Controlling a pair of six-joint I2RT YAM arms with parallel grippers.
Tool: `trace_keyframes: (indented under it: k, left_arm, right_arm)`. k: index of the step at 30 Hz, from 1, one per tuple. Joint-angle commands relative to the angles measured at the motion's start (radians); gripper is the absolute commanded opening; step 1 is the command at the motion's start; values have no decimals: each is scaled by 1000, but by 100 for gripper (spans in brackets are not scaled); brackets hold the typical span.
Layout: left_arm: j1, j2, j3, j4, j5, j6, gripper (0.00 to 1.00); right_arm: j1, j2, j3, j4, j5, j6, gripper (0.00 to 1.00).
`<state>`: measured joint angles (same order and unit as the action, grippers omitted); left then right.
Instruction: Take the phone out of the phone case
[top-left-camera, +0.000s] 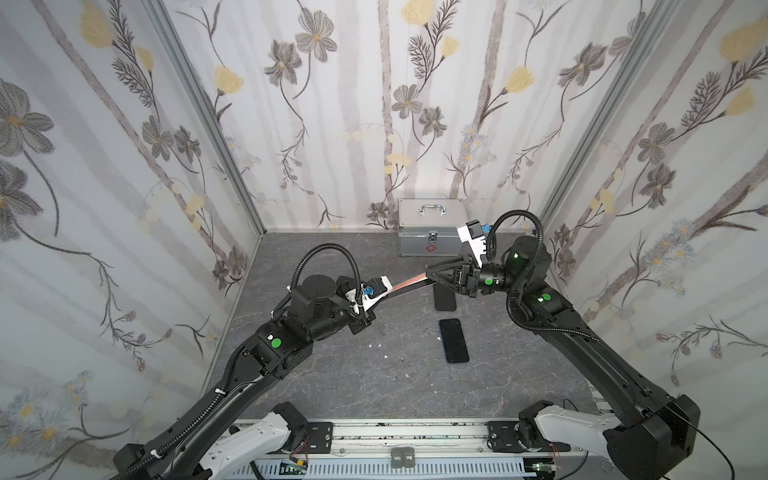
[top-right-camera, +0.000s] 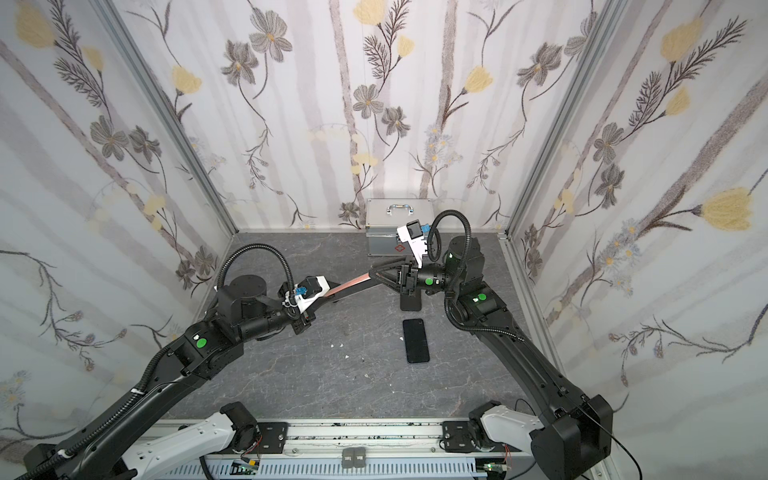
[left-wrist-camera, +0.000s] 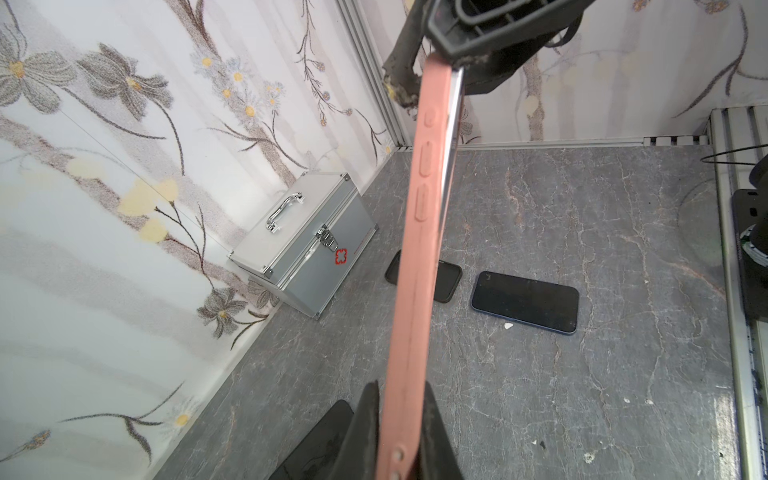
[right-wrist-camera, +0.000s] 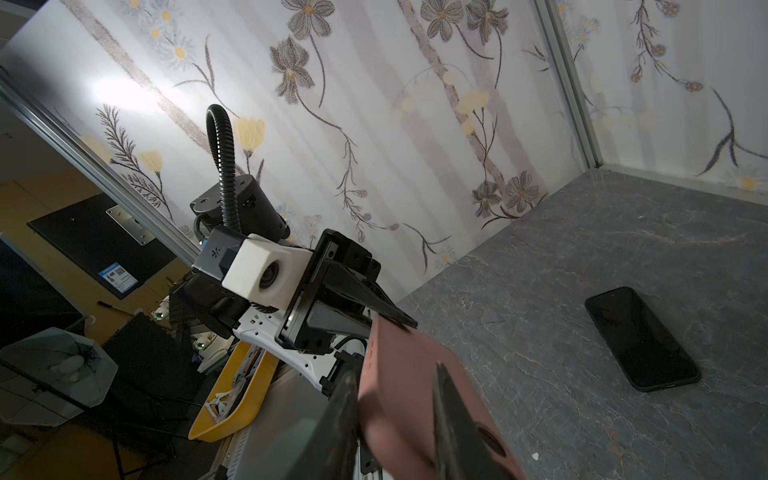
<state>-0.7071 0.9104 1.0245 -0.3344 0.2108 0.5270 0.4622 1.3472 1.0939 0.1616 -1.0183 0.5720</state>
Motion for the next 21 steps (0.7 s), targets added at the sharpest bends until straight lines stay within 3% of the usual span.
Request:
trace_keyframes:
  k: [1,4,8,11,16,21]
  left_arm:
    - [7,-11,-2,347,-156,-52,0]
    - [6,-21,-23,347,-131,-78,0]
    - [6,-38,-54,347,-101,-112,0]
    - [7,-58,-74,347,-100,-133,0]
    - [5,-71,-83,350,-91,-222,0]
    - [7,-65,-74,383,-46,-425,0]
  right_arm:
    - [17,3,-1,-95,-153,75,27]
    - [-1,1,20,-61,-101,96,35]
    - [-29,-28,38,69,10,167,58]
    - [-53,-68,39,104,150,156,68]
    - [-77,-148,-11,66,368,46,72]
    - [-73,-188,-90,122,342,-23,72]
